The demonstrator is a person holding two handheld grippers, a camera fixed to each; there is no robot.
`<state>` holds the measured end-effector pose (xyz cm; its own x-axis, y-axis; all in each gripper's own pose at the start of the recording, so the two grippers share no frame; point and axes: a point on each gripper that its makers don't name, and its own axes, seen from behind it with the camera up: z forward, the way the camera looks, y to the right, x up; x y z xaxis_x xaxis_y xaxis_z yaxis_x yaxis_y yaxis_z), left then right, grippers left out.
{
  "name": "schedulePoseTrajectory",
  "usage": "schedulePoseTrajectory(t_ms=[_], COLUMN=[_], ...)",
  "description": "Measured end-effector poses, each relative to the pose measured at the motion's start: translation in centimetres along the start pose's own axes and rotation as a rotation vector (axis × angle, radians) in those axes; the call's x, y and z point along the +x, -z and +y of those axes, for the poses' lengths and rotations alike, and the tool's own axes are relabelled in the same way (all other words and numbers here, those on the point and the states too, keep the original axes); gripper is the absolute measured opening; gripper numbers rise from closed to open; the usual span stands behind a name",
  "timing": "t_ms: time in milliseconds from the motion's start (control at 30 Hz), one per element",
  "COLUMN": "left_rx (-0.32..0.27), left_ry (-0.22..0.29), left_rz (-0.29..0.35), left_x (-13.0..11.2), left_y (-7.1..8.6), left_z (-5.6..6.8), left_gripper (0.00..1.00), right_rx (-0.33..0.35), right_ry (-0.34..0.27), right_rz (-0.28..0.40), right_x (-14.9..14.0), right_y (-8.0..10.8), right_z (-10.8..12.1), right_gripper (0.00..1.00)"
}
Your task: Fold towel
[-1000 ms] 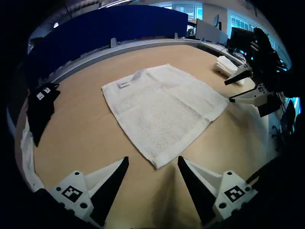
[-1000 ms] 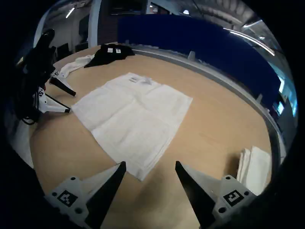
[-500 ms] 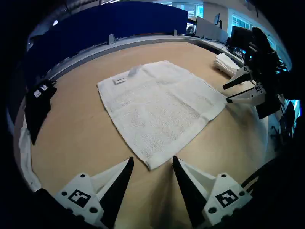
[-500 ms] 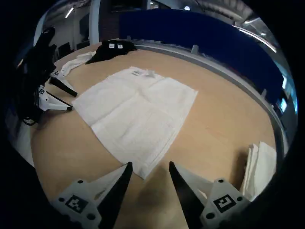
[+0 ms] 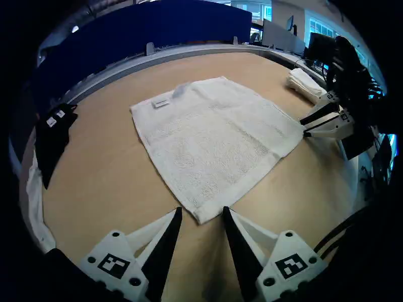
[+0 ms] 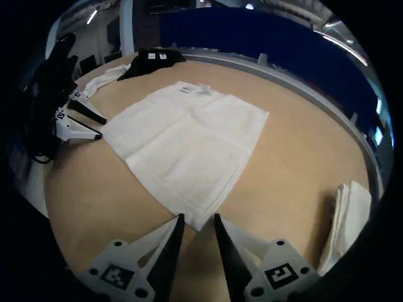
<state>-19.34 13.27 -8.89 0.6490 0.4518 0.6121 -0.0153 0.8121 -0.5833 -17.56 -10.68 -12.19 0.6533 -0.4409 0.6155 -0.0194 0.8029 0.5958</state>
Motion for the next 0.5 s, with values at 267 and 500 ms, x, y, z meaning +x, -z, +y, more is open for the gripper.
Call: schedulePoseTrajectory(t_ms=[267, 500], left_rx=[0.019, 0.034], left_ry=[0.011, 0.007], left_rz=[-0.009, -0.007], left_x=[-0.02, -0.05], left_y=[-0.20, -0.08], left_z=[-0.54, -0.59], left_gripper=[0.29, 0.12], right_rx=[0.012, 0.015], right_ry=[0.005, -0.013], right_rz=[-0.001, -0.009], right_x=[0.09, 0.28], right_y=[0.07, 0.22], right_z=[-0.42, -0.40], right_gripper=[0.22, 0.18])
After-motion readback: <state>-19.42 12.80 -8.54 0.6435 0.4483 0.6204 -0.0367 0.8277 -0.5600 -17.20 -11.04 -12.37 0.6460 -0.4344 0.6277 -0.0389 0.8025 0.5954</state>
